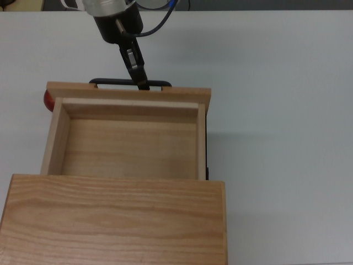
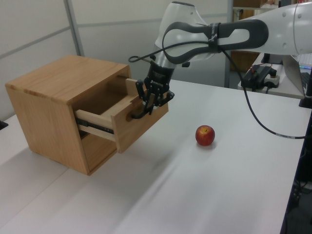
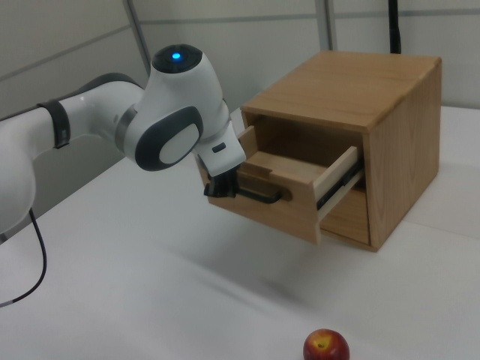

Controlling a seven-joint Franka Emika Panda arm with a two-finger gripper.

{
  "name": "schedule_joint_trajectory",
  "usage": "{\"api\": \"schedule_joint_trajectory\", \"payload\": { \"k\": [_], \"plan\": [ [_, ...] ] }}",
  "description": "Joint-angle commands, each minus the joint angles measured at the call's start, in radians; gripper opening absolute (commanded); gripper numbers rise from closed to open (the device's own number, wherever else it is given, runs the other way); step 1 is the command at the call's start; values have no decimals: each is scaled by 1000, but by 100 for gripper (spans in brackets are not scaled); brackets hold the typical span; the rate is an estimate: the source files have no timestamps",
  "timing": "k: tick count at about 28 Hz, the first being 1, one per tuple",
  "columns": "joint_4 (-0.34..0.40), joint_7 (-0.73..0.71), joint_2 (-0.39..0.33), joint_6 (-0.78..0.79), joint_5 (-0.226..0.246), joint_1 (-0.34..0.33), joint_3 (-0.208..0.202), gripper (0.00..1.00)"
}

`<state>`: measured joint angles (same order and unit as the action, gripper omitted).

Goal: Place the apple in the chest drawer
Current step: 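Pull the upper drawer outward by its handle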

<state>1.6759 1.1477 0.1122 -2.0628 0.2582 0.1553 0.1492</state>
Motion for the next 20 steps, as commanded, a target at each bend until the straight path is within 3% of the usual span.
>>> {"api": "schedule_joint_trajectory", "payload": {
  "k": [1, 7, 15, 18, 19, 20],
  "plan": [
    [24, -45, -75, 79, -5, -3, -8, 0],
    [21, -75, -101, 209, -5, 1, -26, 0],
    [15, -86, -114, 245, -16, 3, -26, 1],
    [-1, -72, -114, 234, -14, 3, -37, 84],
    [-11, -71, -112, 233, -14, 3, -40, 100],
    [-18, -74, -112, 231, -14, 3, -42, 100]
  ]
}}
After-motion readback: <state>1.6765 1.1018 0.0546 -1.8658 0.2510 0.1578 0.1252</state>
